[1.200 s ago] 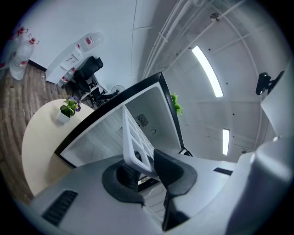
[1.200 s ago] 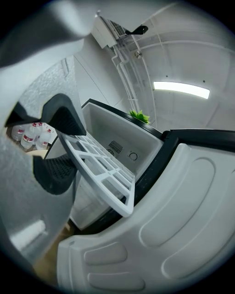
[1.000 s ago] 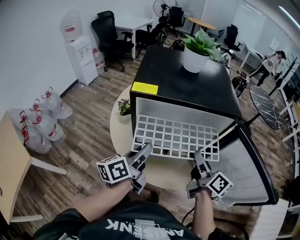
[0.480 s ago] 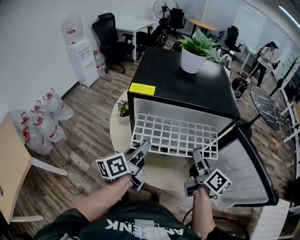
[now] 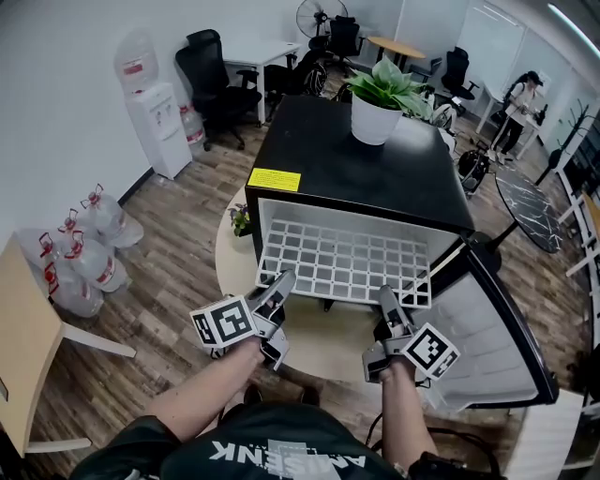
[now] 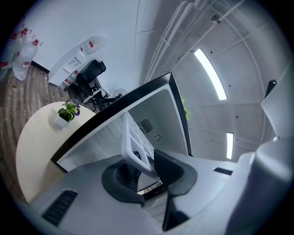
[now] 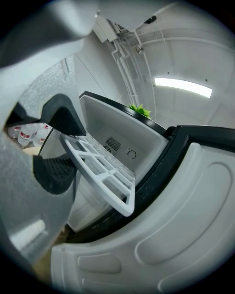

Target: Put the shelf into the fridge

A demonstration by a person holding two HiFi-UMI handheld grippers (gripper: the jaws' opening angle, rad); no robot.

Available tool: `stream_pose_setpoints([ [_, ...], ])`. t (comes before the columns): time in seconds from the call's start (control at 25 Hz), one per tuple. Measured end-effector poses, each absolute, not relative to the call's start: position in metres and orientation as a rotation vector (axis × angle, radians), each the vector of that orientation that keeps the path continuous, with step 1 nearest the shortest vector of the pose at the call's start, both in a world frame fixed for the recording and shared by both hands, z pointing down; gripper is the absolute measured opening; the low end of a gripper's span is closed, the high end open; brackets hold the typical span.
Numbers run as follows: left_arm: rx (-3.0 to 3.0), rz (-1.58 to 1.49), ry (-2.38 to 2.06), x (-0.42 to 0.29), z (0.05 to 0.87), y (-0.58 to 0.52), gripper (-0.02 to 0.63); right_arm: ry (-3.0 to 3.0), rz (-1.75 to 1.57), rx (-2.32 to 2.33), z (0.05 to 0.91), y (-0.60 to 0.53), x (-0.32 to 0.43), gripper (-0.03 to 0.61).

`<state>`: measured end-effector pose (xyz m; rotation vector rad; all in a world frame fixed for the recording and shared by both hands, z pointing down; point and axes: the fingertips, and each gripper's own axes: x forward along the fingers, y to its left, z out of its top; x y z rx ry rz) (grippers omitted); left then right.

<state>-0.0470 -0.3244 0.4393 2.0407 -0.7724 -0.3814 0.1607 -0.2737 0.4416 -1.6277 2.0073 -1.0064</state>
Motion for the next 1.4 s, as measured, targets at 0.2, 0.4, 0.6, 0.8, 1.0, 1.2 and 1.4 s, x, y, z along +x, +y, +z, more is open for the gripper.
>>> stream_pose_setpoints([
  [0.2,2.067,-0.375,-0.764,-0.047,0.438,-0.330,0.089,1.956,-1.031,-1.565,0.438,-0.282,0.155,0.123],
  [0.4,2.169,-0.364,-0.825,-0.043,0.433,-0.329,0.100,1.937,-1.047,-1.547,0.438,-0.283,0.161,0.121],
  [0.6,2.244,-0.356,-0.891,-0.057,0.433,-0.316,0.135,2.011,-0.990,-1.664,0.441,-0.285,0.169,0.120],
  [0.8,2.312,-0.256,-1.069,-0.070,0.437,-0.298,0.139,1.927,-1.033,-1.222,0.411,-0.294,0.129,0.118],
  [1.0,2.417,-0.145,-1.204,-0.063,0.432,-0.278,0.084,1.936,-1.028,-1.197,0.408,-0.293,0.135,0.118],
  [1.2,2.428,-0.099,-1.262,-0.071,0.435,-0.289,0.057,1.989,-0.997,-1.351,0.415,-0.293,0.140,0.119],
  [1.4,2.426,-0.068,-1.315,-0.075,0.435,-0.298,0.026,2.079,-0.928,-1.709,0.437,-0.291,0.170,0.120],
])
